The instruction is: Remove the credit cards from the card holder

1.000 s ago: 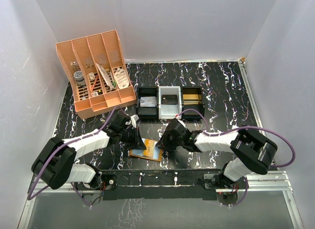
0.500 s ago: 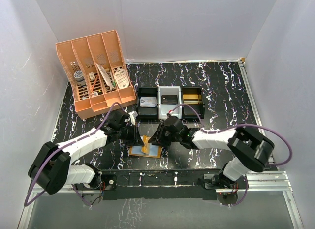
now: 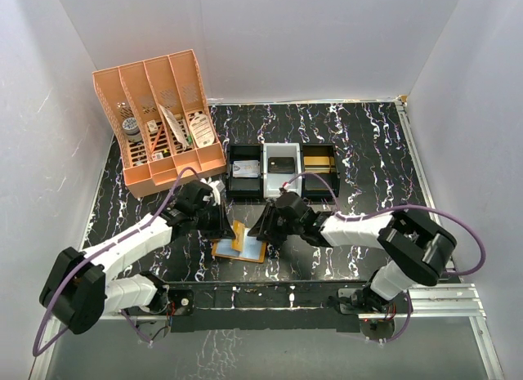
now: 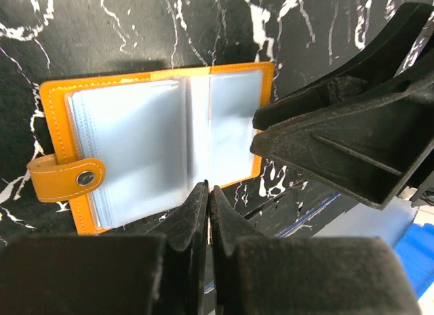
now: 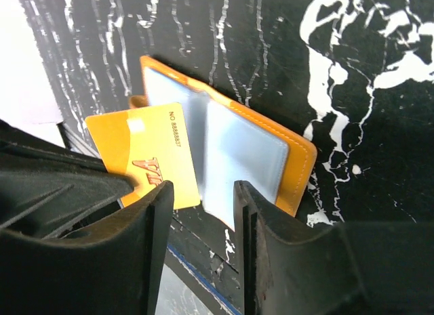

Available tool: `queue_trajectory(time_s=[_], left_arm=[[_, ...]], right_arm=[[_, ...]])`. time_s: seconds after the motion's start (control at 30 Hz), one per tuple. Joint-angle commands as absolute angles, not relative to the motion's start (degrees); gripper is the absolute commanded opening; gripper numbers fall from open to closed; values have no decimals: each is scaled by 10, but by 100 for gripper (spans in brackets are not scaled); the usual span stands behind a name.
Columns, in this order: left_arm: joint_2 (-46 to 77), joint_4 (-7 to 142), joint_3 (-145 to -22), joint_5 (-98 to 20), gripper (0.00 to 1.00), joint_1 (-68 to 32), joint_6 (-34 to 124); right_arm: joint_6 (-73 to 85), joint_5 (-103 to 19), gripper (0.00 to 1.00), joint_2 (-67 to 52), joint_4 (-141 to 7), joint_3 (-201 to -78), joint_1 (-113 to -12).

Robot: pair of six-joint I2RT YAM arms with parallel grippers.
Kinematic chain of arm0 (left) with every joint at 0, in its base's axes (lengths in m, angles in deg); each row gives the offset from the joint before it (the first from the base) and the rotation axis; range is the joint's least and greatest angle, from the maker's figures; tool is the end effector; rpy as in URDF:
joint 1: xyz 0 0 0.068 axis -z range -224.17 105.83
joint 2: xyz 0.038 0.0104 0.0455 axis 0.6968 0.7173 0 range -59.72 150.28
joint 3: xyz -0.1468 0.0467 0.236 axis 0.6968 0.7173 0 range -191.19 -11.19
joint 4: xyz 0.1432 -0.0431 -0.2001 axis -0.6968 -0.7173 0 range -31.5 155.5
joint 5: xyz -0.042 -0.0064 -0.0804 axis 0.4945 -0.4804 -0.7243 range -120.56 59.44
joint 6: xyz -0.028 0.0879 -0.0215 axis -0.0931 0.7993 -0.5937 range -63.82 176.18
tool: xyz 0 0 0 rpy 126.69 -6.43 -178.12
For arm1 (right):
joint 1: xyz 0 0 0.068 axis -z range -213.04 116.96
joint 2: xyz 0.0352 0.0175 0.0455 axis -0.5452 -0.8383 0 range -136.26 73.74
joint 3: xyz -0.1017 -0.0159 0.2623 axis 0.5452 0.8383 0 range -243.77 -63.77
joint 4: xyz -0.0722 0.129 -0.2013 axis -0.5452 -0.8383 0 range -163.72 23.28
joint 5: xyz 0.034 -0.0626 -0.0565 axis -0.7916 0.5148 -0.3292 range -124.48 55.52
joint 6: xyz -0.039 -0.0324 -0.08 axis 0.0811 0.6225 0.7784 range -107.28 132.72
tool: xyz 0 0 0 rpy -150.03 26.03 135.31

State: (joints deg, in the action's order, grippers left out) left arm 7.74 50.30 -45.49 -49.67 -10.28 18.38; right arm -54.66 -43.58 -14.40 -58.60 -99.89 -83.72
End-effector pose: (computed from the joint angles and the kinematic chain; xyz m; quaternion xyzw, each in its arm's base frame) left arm 0.1884 -0.1601 0.1732 0.0275 0.9232 -0.3310 0.1932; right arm 0.1895 0.2527 0.1305 0.1024 0.9120 0.3723 0.1383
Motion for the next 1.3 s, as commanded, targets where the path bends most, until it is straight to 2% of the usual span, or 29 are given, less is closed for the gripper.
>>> queue_trajectory(time_s=[0.0, 0.1, 0.23, 0.33, 0.57, 0.9, 1.17, 1.27], left_arm=[[35, 460, -494, -464, 0, -106, 204], [13, 456, -495, -451, 0, -108, 200], [-13, 469, -489, -453, 0, -113, 194], [-25, 482, -489, -478, 0, -130, 194], [-26, 526, -496, -626, 0, -220, 176], [-22, 571, -462, -688, 0, -231, 145], [-22, 697, -424, -755, 0, -236, 73], [25, 795, -402, -800, 0, -256, 17]], right_arm=[[-512, -446, 41, -99, -501, -983, -820], [-512, -447, 50, -81, -490, -979, -805], [-500, -411, 68, -43, -474, -967, -791], [-481, -369, 75, -6, -462, -957, -789], [-455, -313, 80, 75, -433, -925, -788], [-467, -266, 82, 166, -401, -873, -787], [-462, -230, 88, 220, -414, -843, -787], [-520, -204, 95, 212, -400, -805, -780]])
